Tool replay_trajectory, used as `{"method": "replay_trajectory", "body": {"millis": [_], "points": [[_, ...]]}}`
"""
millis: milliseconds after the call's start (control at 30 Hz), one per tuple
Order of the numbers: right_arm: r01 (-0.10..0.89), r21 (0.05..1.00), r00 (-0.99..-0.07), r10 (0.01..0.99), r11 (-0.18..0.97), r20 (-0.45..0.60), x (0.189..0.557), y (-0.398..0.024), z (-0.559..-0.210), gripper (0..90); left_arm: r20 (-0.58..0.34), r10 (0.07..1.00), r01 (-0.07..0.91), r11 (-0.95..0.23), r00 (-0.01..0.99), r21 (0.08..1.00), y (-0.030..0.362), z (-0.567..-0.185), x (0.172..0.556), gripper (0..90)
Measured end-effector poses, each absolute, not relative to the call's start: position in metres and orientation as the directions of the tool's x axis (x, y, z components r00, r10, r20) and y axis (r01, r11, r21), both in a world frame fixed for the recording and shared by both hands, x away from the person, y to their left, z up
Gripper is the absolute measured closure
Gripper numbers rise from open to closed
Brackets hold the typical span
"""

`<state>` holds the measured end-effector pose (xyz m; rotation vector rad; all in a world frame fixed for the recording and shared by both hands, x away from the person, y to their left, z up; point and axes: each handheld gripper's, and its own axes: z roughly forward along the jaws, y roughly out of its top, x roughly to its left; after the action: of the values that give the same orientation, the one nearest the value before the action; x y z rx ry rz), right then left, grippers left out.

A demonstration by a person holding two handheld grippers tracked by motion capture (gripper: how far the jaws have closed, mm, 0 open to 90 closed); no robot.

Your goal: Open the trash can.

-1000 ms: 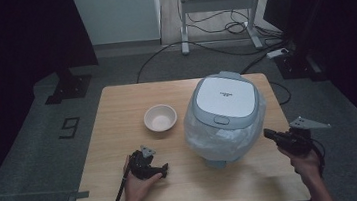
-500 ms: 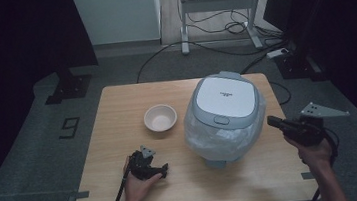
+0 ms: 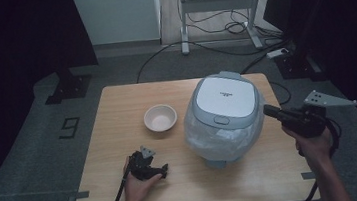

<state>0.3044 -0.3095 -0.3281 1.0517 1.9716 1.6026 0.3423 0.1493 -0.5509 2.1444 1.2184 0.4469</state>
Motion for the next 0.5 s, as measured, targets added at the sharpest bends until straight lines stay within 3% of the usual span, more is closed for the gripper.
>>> {"method": "replay_trajectory", "body": {"millis": [500], "points": [[0.336, 0.936, -0.704, 0.687, 0.103, 0.177, 0.318, -0.27, -0.326, 90.0, -0.013, 0.856, 0.645, -0.379, 0.516, 0.664, 0.149, -0.551, 0.342, 1.0]]}}
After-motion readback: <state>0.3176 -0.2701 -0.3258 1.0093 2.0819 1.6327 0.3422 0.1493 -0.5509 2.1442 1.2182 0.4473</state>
